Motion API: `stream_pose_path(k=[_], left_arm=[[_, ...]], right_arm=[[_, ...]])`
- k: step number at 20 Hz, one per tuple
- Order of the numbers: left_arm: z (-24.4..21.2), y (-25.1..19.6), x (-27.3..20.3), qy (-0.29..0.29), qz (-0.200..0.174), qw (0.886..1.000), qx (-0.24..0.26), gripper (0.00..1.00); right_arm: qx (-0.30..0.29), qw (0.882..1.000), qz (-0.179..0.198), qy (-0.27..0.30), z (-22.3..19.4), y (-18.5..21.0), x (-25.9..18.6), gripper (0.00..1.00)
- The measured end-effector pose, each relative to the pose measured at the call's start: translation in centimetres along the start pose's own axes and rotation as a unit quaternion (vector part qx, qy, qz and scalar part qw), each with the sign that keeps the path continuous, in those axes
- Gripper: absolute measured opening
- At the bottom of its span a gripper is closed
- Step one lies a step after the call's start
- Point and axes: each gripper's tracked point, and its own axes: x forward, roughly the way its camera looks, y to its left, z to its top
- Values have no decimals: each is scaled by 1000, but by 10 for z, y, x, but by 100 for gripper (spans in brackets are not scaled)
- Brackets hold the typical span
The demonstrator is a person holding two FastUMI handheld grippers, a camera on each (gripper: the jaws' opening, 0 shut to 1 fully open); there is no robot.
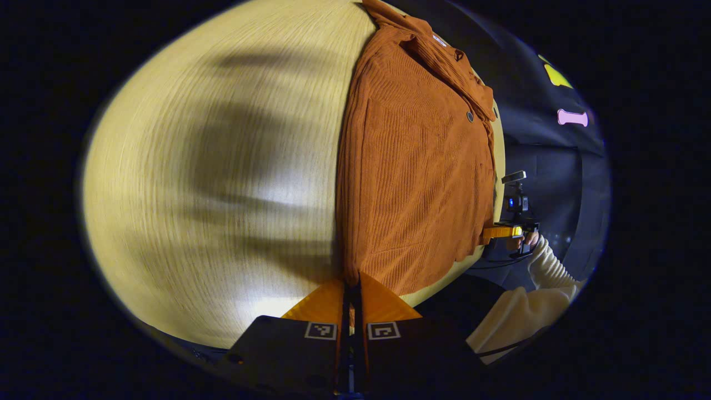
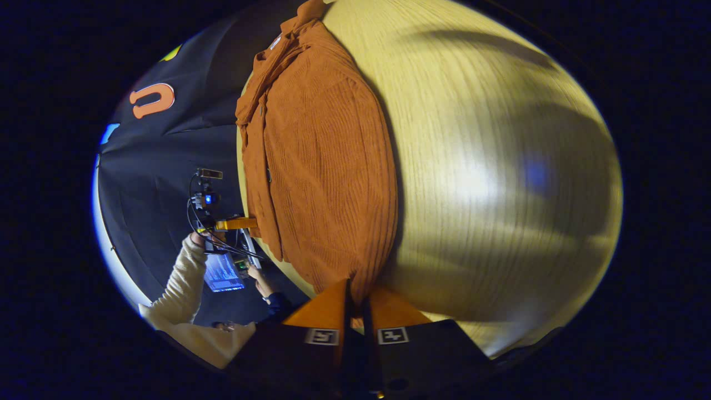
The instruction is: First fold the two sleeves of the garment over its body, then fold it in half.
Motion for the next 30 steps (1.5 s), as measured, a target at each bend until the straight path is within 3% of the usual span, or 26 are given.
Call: stream_pose_path(k=[1, 6, 9, 16, 21, 23, 27, 30], left_arm=[[0, 1, 2, -5, 2, 1000, 10, 5], [6, -7, 6, -26, 5, 1000, -8, 3], [12, -25, 6, -47, -11, 999, -1, 3], [37, -53, -17, -93, -24, 995, 34, 3], [78, -87, -36, -175, -61, 979, 87, 3], [92, -84, -47, -195, -49, 972, 123, 3], [119, -53, -81, -222, 14, 956, 193, 3], [139, -38, -105, -239, 39, 946, 218, 3]], right_arm=[[-7, 1000, -7, 2, 0, 1, 4, 8], [-29, 999, -28, -8, 0, 2, 0, 9], [-19, 999, 16, -22, -7, 27, -20, 9], [-71, 993, 54, -82, 17, 81, -65, 9], [-127, 980, 80, -133, 65, 153, -100, 8], [-153, 973, 82, -150, 87, 176, -114, 8], [-191, 962, 73, -183, 135, 214, -145, 9], [-204, 953, 67, -212, 176, 233, -159, 9]])
